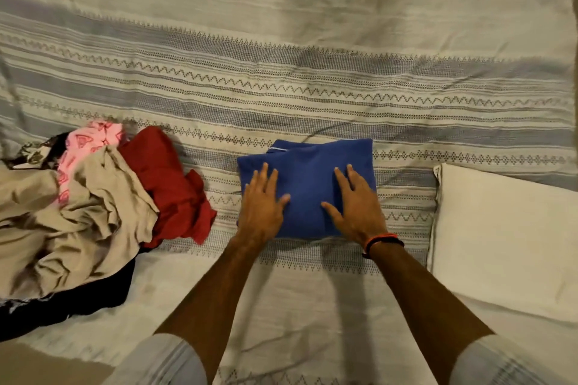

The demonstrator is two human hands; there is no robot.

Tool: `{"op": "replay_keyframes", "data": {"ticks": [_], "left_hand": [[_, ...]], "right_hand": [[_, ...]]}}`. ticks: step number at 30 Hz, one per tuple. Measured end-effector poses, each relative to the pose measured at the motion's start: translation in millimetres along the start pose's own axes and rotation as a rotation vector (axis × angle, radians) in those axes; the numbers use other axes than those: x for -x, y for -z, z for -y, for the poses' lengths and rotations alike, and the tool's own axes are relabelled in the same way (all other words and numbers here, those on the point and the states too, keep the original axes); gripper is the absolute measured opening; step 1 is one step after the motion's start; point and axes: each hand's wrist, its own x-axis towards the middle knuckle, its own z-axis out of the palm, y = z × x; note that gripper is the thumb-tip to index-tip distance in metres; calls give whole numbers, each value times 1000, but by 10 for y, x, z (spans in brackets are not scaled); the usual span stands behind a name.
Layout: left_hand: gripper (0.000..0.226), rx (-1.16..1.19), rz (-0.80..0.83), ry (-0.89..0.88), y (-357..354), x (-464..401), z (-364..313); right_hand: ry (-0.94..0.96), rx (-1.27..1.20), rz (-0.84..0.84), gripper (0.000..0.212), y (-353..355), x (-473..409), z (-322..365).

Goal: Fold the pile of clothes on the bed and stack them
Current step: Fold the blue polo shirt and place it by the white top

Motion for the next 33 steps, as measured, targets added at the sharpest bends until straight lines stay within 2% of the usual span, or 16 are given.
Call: {"op": "replay_keyframes", "data": {"ticks": [2,4,8,11,14,16,19,21,24,26,29,33], "left_hand": [[69,80,-148,121,78,-125,27],[70,76,-177,184,176,-272,122],[63,37,-185,245,300,-505,217],[39,-58,-224,274,297,-601,234],[25,51,-245,302,282,-664,293],[22,283,-280,323,336,-704,282],[21,524,-414,276,461,-785,149],[27,539,-420,276,465,-872,79],[52,547,-298,449,372,-892,86],[64,521,-254,505,300,-774,136],[67,425,-237,490,158,-522,233],[60,457,-185,488,10,-318,321]], "right_hand": [[-71,-106,-119,74,36,-121,27],[-148,-136,-205,72,109,-277,-7],[-295,-234,-159,86,209,-650,-210],[-388,-491,-188,91,202,-787,-303],[-489,-683,-264,61,203,-770,-348],[-510,-764,-329,42,198,-729,-411],[-521,-826,-463,31,149,-673,-510],[-557,-839,-477,36,104,-683,-571],[-606,-869,-381,57,135,-690,-556],[-581,-810,-321,67,182,-644,-490],[-594,-697,-306,79,123,-481,-379],[-644,-641,-347,77,-82,-282,-298]]}}
